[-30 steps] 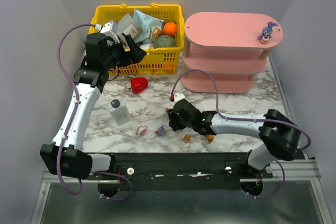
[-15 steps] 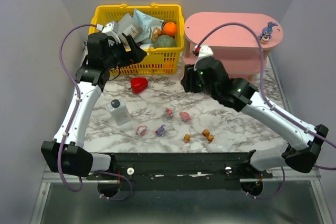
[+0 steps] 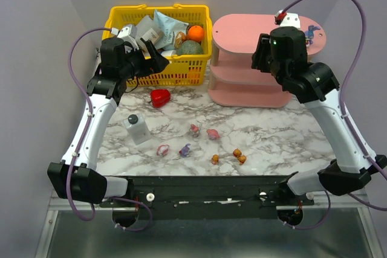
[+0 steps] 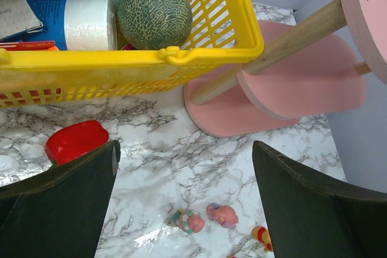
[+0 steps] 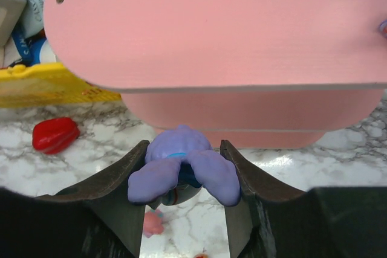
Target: Place and organize the plastic toys onto the shelf
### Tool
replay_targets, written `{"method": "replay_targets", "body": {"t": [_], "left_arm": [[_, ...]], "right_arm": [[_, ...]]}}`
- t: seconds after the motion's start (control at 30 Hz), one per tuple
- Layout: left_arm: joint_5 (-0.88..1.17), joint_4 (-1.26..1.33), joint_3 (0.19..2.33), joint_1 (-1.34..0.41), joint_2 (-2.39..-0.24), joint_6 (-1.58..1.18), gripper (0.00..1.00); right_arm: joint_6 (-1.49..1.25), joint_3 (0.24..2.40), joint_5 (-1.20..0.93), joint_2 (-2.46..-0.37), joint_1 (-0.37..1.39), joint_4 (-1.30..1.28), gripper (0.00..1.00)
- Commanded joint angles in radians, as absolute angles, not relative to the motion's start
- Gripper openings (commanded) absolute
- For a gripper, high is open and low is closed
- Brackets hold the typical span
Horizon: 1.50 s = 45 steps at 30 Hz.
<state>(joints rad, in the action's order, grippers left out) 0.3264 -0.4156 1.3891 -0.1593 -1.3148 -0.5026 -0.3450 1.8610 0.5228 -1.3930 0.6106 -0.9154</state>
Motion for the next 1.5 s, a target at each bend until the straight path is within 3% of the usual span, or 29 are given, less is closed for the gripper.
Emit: {"method": "replay_targets", "body": {"t": [0.0,0.27,0.7,1.2,1.47], "left_arm": [[0.328,-0.430,1.396,-0.164,-1.305,-0.503,0.99],[0.318,-0.436,1.402,-0.164,-1.310,-0.494,0.99],[0.325,-0.439,1.414,-0.164,-1.336,-0.497,0.99],[0.324,-0.448,1.434,-0.164,-1.361,-0.491,0.99],[0.322,-0.453,1.447,-0.164,-1.374,-0.492,0.99]], "right_arm": [[-0.298,1.974,0.549,-1.450,0.555,-0.946,0.21],[-0.272,2.146,0.491,-1.577,0.448,-1.011,0.24],[-0.276,2.186,0.388,-1.658,0.368,-1.023,0.30],[-0.285,2.230,0.322,-1.726,0.318,-1.052,0.48],[-0.273,2.208,0.310,-1.715,0.313,-1.022,0.66]]}}
